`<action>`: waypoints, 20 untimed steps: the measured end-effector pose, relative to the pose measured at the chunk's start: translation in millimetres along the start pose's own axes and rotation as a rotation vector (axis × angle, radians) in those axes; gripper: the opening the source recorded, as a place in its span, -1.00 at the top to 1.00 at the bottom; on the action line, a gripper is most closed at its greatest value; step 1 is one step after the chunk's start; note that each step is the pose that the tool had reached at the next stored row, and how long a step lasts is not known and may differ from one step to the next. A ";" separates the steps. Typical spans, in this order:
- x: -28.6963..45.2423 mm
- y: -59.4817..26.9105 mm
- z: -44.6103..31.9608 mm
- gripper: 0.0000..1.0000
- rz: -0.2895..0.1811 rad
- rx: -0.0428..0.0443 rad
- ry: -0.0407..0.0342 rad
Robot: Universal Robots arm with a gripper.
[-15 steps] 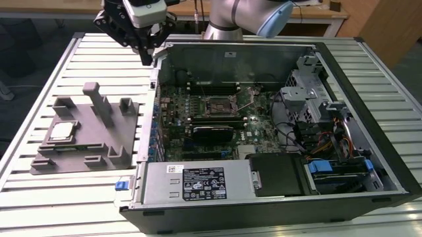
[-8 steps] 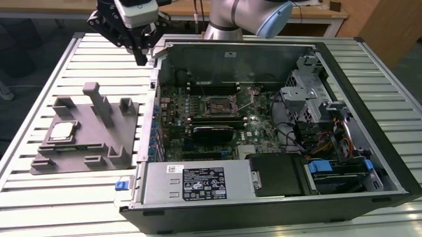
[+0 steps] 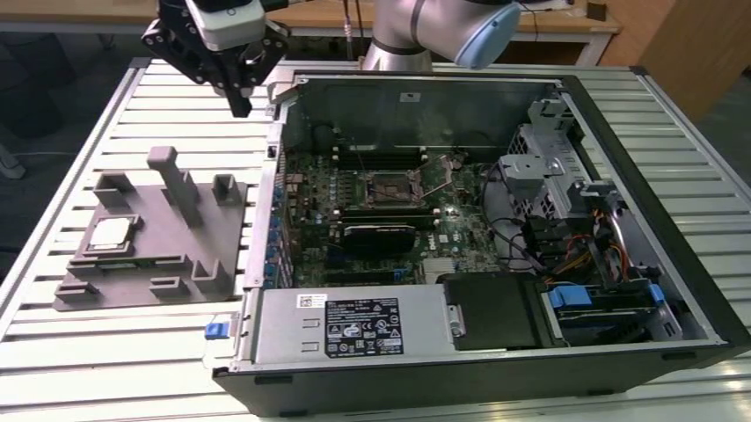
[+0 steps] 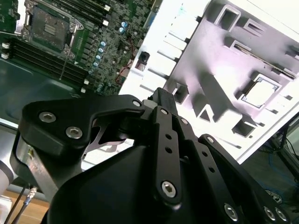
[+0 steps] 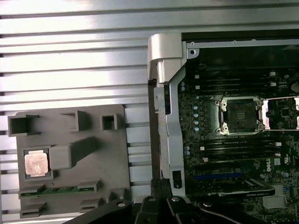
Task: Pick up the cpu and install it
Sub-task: 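Reach for the cpu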
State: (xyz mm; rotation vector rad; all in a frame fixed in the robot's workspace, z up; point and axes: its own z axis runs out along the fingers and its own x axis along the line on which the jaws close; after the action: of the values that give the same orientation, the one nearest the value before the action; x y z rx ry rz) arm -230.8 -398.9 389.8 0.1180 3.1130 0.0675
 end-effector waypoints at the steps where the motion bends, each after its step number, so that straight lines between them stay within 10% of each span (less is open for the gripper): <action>1: 1.5 -0.1 0.1 0.79 0.000 -0.0001 -0.0001; 20: 27.6 0.4 0.7 0.79 0.000 0.0001 0.0007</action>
State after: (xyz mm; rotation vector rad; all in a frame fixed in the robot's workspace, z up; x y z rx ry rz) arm -258.3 -396.4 388.5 0.1173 3.1138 0.0673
